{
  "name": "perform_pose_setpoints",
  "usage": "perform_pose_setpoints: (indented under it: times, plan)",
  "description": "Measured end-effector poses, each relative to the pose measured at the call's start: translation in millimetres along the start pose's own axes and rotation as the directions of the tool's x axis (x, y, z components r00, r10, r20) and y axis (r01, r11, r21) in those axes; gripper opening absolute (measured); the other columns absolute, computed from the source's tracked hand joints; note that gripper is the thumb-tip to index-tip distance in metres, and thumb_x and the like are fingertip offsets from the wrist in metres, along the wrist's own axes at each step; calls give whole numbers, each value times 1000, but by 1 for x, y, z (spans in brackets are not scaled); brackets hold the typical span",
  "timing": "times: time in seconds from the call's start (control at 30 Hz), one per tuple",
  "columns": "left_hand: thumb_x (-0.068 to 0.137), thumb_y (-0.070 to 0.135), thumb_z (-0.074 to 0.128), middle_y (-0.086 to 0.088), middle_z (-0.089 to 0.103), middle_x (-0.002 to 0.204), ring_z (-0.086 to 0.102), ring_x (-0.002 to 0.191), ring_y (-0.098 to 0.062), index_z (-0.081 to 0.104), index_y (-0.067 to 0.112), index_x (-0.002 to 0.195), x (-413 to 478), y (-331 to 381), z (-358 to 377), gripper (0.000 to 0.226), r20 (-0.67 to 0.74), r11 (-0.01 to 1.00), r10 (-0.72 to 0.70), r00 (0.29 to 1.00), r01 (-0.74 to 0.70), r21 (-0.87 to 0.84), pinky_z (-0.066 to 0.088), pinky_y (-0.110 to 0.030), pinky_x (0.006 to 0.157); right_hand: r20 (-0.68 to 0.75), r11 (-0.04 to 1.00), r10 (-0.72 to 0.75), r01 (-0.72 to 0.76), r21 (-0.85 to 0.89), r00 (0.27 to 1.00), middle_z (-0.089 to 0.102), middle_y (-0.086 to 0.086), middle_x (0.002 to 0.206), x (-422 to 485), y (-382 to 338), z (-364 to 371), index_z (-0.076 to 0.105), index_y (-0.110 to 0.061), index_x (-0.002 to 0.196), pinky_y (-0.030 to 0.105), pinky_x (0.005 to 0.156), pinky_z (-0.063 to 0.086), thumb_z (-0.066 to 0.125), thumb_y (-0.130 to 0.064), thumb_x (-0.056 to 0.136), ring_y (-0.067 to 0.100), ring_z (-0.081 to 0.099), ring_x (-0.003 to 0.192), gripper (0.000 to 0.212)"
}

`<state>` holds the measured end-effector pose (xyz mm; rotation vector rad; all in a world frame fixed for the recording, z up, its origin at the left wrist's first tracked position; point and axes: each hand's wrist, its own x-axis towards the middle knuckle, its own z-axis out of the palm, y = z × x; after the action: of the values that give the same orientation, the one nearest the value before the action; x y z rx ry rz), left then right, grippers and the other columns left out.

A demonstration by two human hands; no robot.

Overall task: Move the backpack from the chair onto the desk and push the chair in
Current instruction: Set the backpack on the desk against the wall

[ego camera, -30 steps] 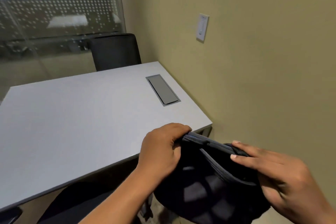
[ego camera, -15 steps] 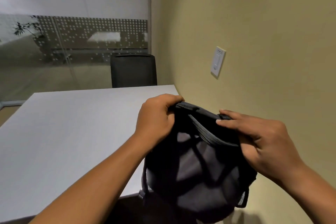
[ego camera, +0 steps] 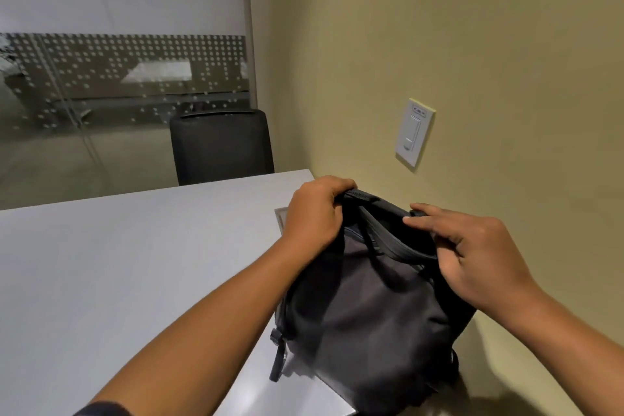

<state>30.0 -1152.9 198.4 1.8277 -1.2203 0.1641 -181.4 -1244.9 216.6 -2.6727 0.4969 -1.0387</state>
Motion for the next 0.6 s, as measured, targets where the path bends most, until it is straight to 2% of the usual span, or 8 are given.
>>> perform_pose_setpoints:
  times: [0.13,0.23,0.3,0.33,0.37,0.47,0.53,0.6]
  plan:
    - [76,-4,57,3,70,115,61,106,-21,70,22,114,18,-18,23,48,-13,998,-40,999,40,-38,49,-31,91,-9,993,106,-107,-46,994,67,-5,120,17,14,17,73,-25,107,36,92,52,57,15,69,16,65,108,57]
    - [76,3,63,1,53,135,51,121,-19,52,22,134,16,-35,48,62,-43,989,-131,990,128,-68,46,-39,99,68,948,282,-267,-174,957,58,-9,134,25,21,26,67,-32,118,37,99,46,55,-3,82,18,57,120,48]
    - [80,19,71,-6,29,154,26,142,-24,24,20,150,-3,-42,66,84,-80,970,-238,968,232,-69,20,-38,119,109,913,362,-328,-243,926,46,-4,147,24,20,28,58,-29,130,34,106,33,54,-22,90,19,42,133,41]
    - [83,29,71,-8,16,159,9,147,-25,11,18,152,-17,-45,75,92,-108,956,-290,951,284,-73,3,-36,120,119,904,369,-326,-276,922,40,0,151,24,19,32,53,-25,134,36,110,29,54,-30,90,21,35,138,44]
    - [85,39,67,-10,8,161,-3,149,-24,3,18,153,-33,-46,85,96,-126,944,-327,937,319,-82,-6,-37,119,120,896,369,-318,-310,922,35,3,154,22,17,36,49,-23,137,41,113,26,55,-36,89,23,28,142,50]
    - [89,54,55,-7,-3,162,-14,148,-19,-6,21,153,-92,-42,107,95,-31,940,-328,944,322,-115,-2,-48,119,72,828,413,-342,-443,908,26,3,157,10,6,47,37,-23,141,68,108,19,54,-46,87,23,11,147,61]
    - [88,60,51,-4,-8,163,-14,148,-17,-8,26,152,-129,-42,118,93,91,943,-307,947,315,-104,2,-51,119,24,831,361,-310,-462,932,23,3,158,0,-3,52,35,-22,141,73,105,9,54,-45,88,22,5,148,61]
    - [85,63,49,-3,-11,163,-13,148,-17,-8,28,152,-154,-48,129,95,185,946,-296,937,314,-78,5,-54,118,49,911,132,-102,-400,990,28,6,156,-15,-10,59,43,-17,137,66,111,8,56,-37,87,22,11,147,55]
